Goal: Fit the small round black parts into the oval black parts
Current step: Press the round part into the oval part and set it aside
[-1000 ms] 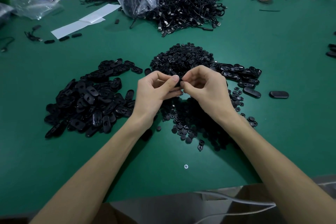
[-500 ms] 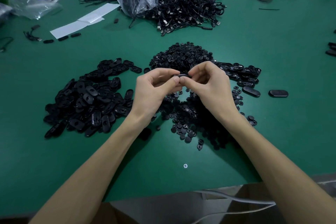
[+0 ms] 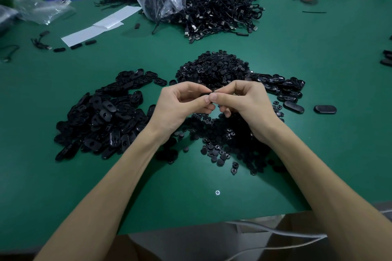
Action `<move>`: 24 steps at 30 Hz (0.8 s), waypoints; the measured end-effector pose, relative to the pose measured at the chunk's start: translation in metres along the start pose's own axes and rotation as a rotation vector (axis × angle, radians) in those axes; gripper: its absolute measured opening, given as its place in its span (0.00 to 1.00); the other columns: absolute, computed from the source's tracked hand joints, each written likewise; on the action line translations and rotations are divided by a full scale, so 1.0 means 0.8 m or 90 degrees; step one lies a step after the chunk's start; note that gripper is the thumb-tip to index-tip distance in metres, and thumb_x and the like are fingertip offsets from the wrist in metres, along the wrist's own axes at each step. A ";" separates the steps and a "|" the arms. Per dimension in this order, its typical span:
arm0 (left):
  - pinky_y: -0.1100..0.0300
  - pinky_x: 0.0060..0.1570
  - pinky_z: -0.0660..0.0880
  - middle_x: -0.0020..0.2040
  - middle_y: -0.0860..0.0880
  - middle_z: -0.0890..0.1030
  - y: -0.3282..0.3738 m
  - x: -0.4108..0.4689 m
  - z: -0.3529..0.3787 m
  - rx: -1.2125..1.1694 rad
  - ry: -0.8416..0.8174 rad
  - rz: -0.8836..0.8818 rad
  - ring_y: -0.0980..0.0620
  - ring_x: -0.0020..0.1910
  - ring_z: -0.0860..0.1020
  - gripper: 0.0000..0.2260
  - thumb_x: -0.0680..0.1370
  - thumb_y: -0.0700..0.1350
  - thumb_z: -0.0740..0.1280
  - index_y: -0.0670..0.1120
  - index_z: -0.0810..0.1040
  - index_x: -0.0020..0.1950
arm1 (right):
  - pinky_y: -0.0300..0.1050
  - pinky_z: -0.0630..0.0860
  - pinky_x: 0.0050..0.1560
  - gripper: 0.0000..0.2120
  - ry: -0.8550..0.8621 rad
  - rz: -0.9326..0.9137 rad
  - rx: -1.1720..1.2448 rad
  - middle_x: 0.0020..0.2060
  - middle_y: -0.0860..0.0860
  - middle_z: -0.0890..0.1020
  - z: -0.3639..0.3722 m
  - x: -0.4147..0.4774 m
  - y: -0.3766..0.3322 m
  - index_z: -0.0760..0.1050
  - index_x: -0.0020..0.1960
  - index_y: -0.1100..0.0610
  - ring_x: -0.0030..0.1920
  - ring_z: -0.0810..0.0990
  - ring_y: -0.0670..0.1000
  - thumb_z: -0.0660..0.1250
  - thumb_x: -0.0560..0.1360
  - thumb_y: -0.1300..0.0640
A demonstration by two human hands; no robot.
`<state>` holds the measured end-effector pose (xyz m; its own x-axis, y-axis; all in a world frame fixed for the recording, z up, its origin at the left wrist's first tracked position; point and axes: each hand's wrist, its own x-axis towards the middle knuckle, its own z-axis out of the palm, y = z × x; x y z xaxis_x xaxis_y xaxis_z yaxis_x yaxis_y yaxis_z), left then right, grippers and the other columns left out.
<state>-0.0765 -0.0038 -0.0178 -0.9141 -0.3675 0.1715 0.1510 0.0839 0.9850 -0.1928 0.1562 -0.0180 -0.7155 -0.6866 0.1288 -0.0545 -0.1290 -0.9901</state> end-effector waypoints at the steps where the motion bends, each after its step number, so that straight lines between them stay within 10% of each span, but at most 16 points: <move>1: 0.55 0.49 0.84 0.47 0.38 0.87 0.000 0.000 -0.001 0.006 -0.003 0.002 0.42 0.45 0.87 0.09 0.78 0.36 0.75 0.35 0.83 0.57 | 0.42 0.76 0.33 0.07 -0.003 0.003 0.004 0.33 0.55 0.83 0.000 0.000 0.001 0.84 0.44 0.64 0.31 0.79 0.49 0.79 0.72 0.62; 24: 0.57 0.50 0.83 0.48 0.38 0.87 0.004 0.002 -0.001 -0.029 -0.004 -0.074 0.43 0.47 0.87 0.07 0.77 0.32 0.73 0.36 0.84 0.55 | 0.41 0.78 0.33 0.08 0.025 -0.059 -0.053 0.33 0.56 0.85 0.013 -0.007 0.004 0.82 0.45 0.68 0.31 0.81 0.50 0.77 0.75 0.63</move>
<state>-0.0767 -0.0051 -0.0141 -0.9289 -0.3659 0.0562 0.0609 -0.0015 0.9981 -0.1816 0.1519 -0.0213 -0.7318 -0.6451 0.2197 -0.1779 -0.1304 -0.9754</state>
